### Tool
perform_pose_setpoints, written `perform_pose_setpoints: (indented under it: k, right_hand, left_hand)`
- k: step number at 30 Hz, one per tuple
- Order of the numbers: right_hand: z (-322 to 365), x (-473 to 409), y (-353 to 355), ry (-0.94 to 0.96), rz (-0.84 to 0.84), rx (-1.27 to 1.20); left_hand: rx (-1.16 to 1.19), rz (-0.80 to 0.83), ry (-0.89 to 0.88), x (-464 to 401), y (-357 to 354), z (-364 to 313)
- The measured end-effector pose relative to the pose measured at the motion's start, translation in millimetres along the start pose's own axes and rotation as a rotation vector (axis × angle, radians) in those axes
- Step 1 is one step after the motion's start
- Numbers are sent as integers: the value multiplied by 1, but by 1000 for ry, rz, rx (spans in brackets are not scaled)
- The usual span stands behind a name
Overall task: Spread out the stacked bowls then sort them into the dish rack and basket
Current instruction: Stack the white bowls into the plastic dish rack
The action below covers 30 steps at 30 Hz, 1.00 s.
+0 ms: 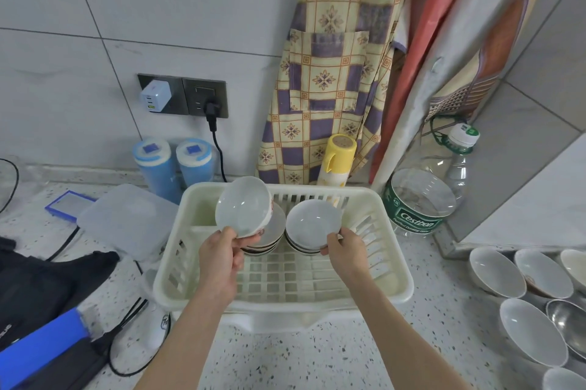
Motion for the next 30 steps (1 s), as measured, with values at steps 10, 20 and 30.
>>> perform_pose_setpoints:
  k: [10,20,30]
  right_hand:
    - [0,0,0,-2,11,31]
    - [0,-1,-4,-13,56,26]
    - [8,8,19,50,-124,-317]
  left_hand:
    - [-32,6,6,0,1,1]
    - [-100,29,24,0,-1,3]
    - [-373,101,-49,5,-47,3]
Point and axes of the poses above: each hand's wrist, its own x-axis away from the middle knuckle, its own y-axis out of the back of the hand, z = x × y, the point moved 7 cm from there along -x, towards the middle knuckle, and after that the axes turned 8 degrees about x, right-handed, at the moved point
